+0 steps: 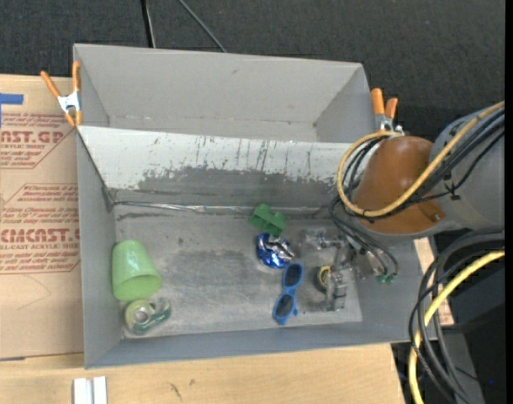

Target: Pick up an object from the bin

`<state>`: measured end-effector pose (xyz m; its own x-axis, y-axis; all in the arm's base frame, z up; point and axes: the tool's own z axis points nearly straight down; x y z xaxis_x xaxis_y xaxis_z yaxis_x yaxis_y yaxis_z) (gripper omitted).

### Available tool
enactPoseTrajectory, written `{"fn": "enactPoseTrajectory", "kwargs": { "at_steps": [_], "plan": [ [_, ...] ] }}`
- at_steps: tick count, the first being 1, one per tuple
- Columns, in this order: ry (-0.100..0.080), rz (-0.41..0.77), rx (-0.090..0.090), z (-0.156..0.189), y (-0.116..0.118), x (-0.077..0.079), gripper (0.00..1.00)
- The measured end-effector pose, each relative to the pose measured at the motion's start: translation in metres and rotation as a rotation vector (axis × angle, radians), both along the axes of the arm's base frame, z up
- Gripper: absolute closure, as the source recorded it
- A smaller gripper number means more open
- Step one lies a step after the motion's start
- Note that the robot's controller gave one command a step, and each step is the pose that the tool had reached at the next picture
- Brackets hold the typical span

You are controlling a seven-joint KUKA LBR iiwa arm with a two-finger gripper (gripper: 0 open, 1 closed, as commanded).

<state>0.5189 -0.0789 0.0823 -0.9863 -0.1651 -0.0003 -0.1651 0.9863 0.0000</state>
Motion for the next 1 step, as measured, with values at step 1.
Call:
{"fn": "enactPoseTrajectory", "kwargs": {
  "at_steps": [1],
  "plan": [
    [-0.003, 0.429, 0.002, -0.0099, 0.0655, -0.0254, 0.00]
  ]
}}
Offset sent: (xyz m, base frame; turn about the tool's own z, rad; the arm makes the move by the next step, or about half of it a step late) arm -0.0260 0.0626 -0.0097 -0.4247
